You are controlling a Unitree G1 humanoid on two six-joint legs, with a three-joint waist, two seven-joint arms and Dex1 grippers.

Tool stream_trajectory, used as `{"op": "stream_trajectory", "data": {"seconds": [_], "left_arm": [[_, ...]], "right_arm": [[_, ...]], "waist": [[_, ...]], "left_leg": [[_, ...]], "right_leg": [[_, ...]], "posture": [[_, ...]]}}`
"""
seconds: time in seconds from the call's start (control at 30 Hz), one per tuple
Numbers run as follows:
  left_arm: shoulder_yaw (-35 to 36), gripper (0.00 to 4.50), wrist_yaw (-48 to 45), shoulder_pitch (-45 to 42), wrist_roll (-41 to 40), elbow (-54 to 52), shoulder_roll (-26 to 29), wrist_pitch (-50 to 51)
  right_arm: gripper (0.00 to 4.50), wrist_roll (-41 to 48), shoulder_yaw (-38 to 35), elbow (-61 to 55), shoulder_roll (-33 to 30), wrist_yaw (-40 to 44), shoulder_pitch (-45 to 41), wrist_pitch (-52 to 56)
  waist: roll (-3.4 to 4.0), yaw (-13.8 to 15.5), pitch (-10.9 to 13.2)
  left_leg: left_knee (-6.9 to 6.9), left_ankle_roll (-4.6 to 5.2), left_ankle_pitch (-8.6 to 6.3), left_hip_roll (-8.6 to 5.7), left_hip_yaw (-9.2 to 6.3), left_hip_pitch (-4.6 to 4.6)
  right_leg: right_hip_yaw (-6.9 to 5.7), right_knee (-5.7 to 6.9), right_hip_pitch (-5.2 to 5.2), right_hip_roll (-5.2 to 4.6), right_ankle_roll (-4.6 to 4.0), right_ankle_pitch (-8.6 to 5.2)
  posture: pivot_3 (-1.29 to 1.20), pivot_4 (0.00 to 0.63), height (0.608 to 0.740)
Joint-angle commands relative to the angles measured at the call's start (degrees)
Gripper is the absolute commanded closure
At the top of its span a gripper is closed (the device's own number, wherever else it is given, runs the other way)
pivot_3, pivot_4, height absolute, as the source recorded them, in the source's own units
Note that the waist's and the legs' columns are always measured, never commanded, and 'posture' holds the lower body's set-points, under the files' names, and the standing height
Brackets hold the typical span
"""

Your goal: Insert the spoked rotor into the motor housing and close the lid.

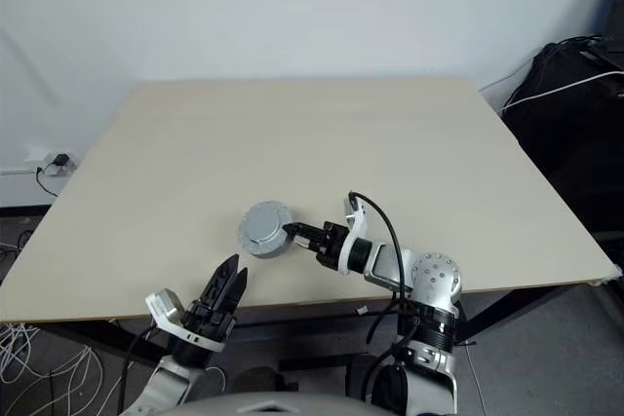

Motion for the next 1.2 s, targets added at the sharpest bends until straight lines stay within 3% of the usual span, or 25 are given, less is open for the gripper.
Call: {"op": "stream_trajectory", "data": {"seconds": [0.03,1.1,1.2], "left_arm": [[-0.3,0.02,-0.9,-1.3,-1.6,-0.5,-0.3,0.5],[-0.6,0.02,0.1,-6.4,-2.9,3.8,-0.7,2.3],[-0.6,0.88,0.1,-6.4,-2.9,3.8,-0.8,2.2]], "right_arm": [[3.27,3.7,2.1,-2.8,5.1,0.3,1.9,0.3],[3.27,9.7,6.1,-3.4,3.4,-1.4,4.6,5.9],[3.27,10.2,6.5,-3.3,3.0,-1.6,4.8,5.9]], "waist": [[0.0,0.0,0.0],[-0.01,0.0,0.0],[-0.02,0.0,0.0]], "left_leg": [[0.0,0.0,0.0,0.0,0.0,0.0],[0.04,0.0,0.0,-0.03,-0.01,0.01],[0.04,0.0,0.0,-0.04,-0.01,0.01]], "right_leg": [[0.0,0.0,0.0,0.0,0.0,0.0],[0.0,0.0,0.05,0.01,0.02,0.02],[0.0,-0.01,0.06,0.01,0.02,0.02]], "posture": [[0.0,0.0,0.74],[0.0,0.0,0.74],[0.0,0.0,0.74]]}}
